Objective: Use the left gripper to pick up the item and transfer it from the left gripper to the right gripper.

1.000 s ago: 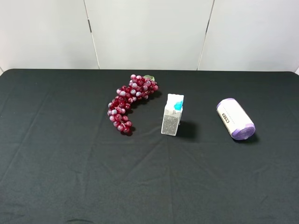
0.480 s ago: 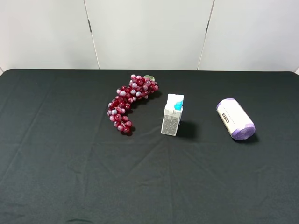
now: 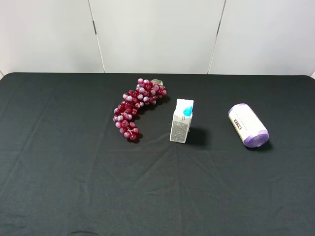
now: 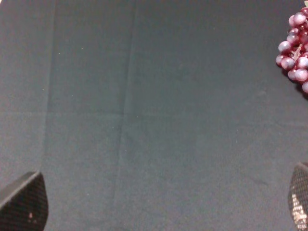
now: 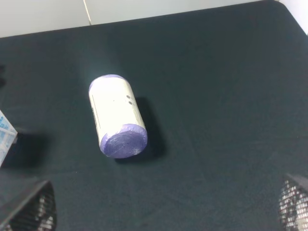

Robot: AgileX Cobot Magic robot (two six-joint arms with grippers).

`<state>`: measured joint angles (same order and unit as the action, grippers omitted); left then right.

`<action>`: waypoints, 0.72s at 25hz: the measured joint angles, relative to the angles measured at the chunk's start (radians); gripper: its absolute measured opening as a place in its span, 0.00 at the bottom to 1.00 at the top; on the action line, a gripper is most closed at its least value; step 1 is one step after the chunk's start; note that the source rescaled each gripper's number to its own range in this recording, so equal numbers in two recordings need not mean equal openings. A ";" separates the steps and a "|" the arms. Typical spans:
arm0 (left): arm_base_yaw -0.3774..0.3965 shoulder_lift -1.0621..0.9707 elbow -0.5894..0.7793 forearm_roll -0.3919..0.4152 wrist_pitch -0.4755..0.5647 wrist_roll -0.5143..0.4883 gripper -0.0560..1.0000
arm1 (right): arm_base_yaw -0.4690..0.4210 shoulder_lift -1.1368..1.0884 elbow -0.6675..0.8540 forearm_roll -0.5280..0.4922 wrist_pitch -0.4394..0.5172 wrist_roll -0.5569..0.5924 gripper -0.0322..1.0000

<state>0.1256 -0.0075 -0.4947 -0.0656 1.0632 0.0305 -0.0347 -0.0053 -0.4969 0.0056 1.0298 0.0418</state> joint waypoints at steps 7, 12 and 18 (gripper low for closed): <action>0.000 0.000 0.000 0.000 0.000 0.000 1.00 | 0.000 0.000 0.000 0.000 0.000 0.000 1.00; 0.000 0.000 0.000 0.000 0.000 0.000 1.00 | 0.000 0.000 0.000 0.000 0.000 0.000 1.00; 0.000 0.000 0.000 0.000 0.000 0.000 1.00 | 0.000 0.000 0.000 0.000 0.000 0.000 1.00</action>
<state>0.1256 -0.0075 -0.4947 -0.0656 1.0632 0.0305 -0.0347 -0.0053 -0.4969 0.0056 1.0298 0.0418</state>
